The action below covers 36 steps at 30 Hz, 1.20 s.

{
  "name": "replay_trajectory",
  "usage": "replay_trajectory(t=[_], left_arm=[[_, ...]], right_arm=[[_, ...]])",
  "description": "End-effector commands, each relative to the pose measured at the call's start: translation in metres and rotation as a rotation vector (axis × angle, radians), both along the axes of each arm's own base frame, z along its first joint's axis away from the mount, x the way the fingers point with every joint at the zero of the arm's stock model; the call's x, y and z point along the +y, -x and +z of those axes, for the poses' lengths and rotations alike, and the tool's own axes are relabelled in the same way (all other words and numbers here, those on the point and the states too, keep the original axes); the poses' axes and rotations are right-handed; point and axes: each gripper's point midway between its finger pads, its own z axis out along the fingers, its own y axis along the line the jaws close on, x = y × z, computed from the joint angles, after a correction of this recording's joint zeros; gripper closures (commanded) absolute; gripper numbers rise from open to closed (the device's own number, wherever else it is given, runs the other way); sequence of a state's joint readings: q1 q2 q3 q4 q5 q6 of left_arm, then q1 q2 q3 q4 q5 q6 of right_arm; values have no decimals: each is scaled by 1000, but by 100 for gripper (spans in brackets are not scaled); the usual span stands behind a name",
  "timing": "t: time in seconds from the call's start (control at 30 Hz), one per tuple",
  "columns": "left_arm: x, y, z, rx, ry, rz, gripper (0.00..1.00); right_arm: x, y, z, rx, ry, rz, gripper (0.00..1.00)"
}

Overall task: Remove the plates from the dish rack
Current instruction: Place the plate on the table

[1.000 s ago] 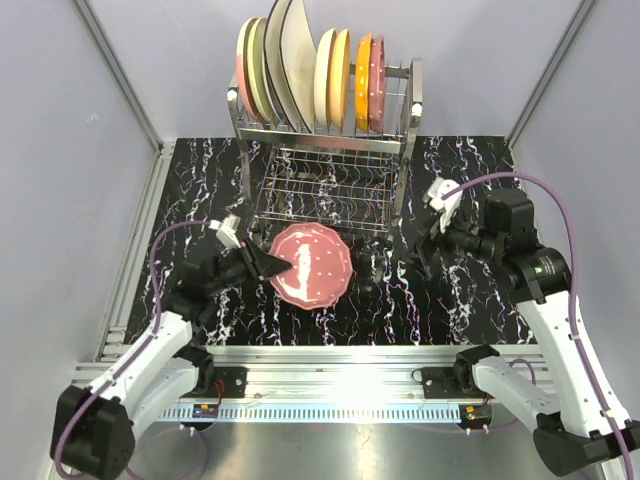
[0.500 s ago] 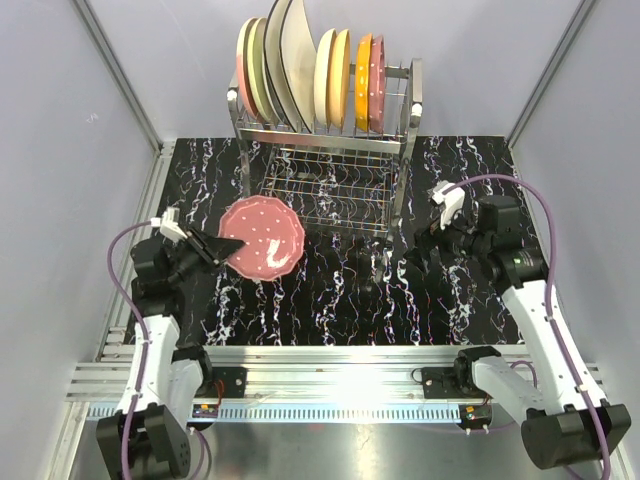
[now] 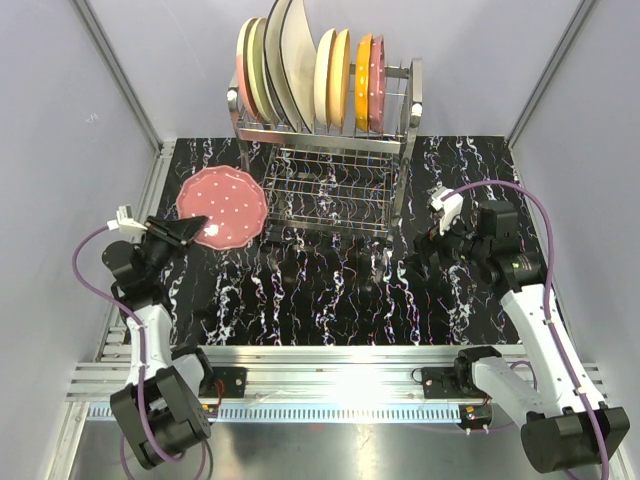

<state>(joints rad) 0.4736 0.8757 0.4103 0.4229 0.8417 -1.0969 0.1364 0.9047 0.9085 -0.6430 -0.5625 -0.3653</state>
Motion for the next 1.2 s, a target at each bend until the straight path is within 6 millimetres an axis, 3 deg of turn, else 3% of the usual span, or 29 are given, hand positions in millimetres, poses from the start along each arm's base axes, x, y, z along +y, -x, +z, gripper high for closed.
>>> replay_trajectory(t=[0.0, 0.33, 0.47, 0.63, 0.7, 0.8, 0.9, 0.93, 1.0, 1.03, 1.13, 1.17], left_arm=[[16, -5, 65, -241, 11, 71, 100], [59, -29, 57, -212, 73, 293, 100], [81, -39, 43, -148, 56, 405, 100], [97, -52, 38, -117, 38, 454, 100], [102, -63, 27, -80, 42, 455, 100], [106, -81, 12, -43, 55, 448, 100], [101, -100, 11, -44, 56, 411, 100], [97, -109, 0, -20, 63, 394, 100], [95, -123, 4, -31, 57, 378, 100], [91, -133, -8, -2, 62, 364, 100], [86, -155, -7, -9, 63, 350, 100], [86, -163, -21, 23, 72, 346, 100]], right_arm=[[1, -4, 10, -68, 2, 25, 0], [-2, -3, 6, -68, 17, 22, 0], [-3, -3, 6, -71, 24, 19, 0], [-4, -4, 4, -66, 27, 17, 0], [-4, -4, 4, -65, 27, 15, 0], [-4, -5, 3, -61, 29, 16, 0], [-5, -5, 3, -61, 31, 13, 0], [-6, -6, 3, -62, 32, 10, 0], [-7, -6, 2, -58, 34, 6, 0], [-8, -6, 2, -60, 34, 4, 0], [-8, -7, 2, -62, 39, 4, 0], [-8, -7, 1, -60, 39, 6, 0]])
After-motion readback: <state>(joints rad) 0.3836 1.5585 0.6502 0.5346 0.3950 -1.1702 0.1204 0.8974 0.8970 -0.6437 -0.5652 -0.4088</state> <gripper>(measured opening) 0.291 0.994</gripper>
